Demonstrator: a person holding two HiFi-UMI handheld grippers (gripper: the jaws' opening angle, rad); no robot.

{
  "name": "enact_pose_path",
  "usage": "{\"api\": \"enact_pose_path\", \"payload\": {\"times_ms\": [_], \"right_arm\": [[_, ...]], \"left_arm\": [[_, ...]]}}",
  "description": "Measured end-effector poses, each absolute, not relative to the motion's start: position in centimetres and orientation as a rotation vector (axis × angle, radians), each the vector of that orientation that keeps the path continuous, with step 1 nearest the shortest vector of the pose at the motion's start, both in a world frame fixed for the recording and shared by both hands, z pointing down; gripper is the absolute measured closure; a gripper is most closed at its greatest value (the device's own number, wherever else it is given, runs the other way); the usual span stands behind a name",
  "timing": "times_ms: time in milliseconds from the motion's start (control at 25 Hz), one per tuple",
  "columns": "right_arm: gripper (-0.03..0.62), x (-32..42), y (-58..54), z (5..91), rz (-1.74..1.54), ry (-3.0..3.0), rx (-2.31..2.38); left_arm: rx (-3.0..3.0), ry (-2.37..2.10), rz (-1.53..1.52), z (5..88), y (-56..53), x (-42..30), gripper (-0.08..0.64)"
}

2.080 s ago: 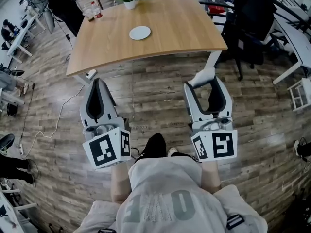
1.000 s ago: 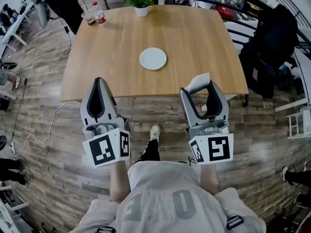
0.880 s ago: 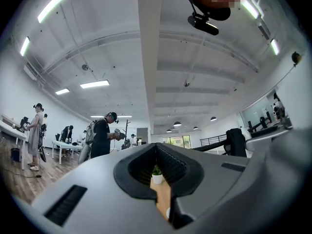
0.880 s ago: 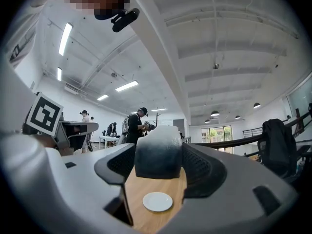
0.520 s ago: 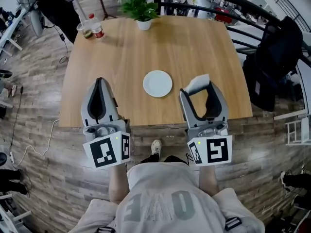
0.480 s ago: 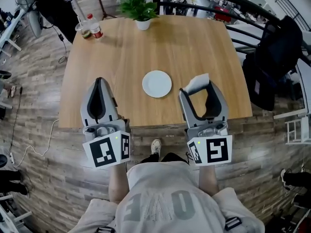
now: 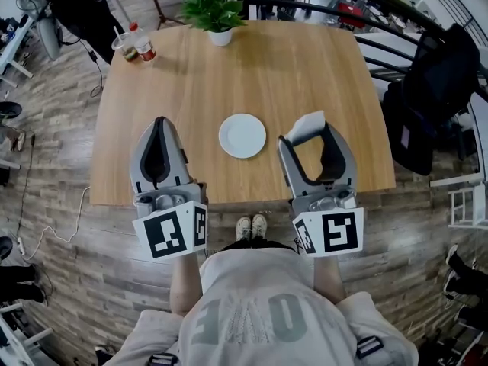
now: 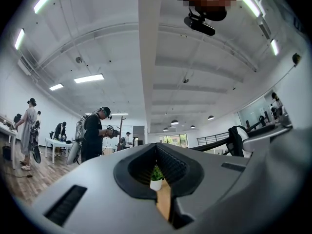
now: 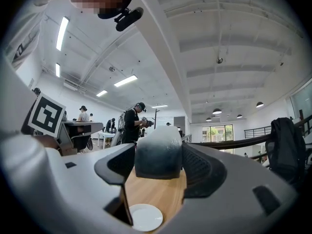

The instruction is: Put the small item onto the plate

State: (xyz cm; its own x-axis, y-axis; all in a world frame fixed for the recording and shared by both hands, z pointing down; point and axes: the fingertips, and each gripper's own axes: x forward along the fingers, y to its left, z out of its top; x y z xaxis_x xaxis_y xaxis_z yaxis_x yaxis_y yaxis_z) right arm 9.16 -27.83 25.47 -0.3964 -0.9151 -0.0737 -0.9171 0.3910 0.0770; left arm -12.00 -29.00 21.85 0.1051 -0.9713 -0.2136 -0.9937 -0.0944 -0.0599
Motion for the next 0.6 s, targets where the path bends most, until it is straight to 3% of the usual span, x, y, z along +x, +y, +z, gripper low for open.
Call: {"api": "enact_pose_path", "payload": {"times_ms": [600], "right_arm": [[0.284, 7.4, -31.6, 26.5, 0.129, 2.675, -1.620]], "left_arm": [[-2.138, 2.040, 0.111, 23.0, -29.8, -12.7, 0.551]]}}
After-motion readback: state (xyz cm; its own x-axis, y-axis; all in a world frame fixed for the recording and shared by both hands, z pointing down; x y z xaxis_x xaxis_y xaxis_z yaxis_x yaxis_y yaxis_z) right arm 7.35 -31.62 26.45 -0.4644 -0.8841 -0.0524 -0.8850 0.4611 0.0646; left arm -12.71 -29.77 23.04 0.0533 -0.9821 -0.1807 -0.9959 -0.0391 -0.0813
